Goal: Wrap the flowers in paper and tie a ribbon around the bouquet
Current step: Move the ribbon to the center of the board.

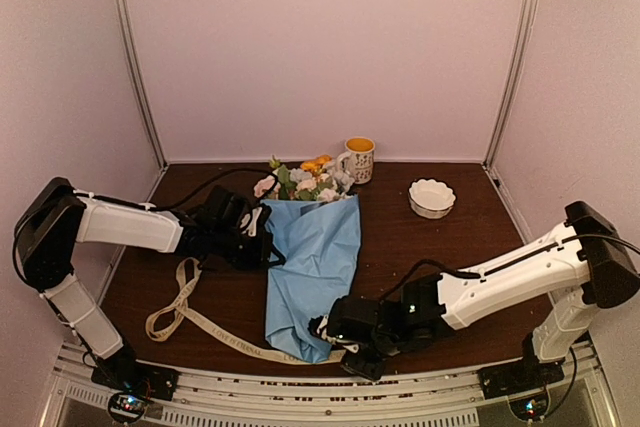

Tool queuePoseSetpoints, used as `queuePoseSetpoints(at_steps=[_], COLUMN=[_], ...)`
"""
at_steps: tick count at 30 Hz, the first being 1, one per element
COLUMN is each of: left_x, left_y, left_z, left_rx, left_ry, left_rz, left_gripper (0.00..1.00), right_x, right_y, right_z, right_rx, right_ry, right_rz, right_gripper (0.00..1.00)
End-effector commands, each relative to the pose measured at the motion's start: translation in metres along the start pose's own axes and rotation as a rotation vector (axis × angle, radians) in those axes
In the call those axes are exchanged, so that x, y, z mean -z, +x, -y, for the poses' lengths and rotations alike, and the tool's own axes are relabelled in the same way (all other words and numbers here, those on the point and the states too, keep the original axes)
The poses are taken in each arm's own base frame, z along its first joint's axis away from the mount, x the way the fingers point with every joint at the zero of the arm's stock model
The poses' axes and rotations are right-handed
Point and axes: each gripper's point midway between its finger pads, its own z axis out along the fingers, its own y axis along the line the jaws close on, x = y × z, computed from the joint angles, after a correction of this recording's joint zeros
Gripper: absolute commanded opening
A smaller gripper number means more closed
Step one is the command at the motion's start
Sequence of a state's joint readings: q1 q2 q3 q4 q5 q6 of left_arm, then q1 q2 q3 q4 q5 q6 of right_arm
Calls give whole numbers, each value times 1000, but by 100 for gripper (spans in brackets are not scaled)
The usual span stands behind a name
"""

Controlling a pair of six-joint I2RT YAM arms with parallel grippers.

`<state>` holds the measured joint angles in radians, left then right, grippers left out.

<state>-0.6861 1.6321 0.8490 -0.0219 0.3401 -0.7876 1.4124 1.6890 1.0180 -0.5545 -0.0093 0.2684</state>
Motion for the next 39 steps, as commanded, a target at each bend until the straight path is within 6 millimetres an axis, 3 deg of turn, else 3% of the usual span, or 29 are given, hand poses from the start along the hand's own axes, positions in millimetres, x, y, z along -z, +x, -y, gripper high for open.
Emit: queuePoseSetpoints(at_steps=[1,4,11,12,15,18,20,24,28,31,35,39], left_x=[14,14,11,11,11,11,11,15,15,14,10,5], left_y=[-20,-17,-15,-14,-12,-10,-10,-12,-11,-8,-4,0], left_z=[21,17,10,9,6,4,3,5,3,1,-3,-8], left_rx=[-30,-41,-33,-32,-32,-28,-28,-34,-47,-46,-35,-35], left_ry=[58,39,26,24,17,11,7,9,-4,-7,-8,-19], left_rz=[66,55,55,50,46,47,44,54,47,38,27,16], left_gripper=[0,0,0,0,0,0,0,0,0,0,0,0], right_x=[-2,-9,-35,-39,-45,-41,-38,-38,-35,-22,10,59], right_y=[-24,-23,-9,-7,-1,1,2,9,13,17,35,49], right_z=[11,14,15,15,15,18,22,41,79,131,204,268], right_rx=[11,1,25,22,21,-3,-26,-99,-222,-375,-631,-871], right_ry=[43,22,33,34,27,28,28,55,130,259,390,453], right_rz=[59,40,-31,-44,-69,-46,-37,-47,-43,-8,64,205], right_gripper=[57,63,63,59,28,9,0,0,0,0,0,0])
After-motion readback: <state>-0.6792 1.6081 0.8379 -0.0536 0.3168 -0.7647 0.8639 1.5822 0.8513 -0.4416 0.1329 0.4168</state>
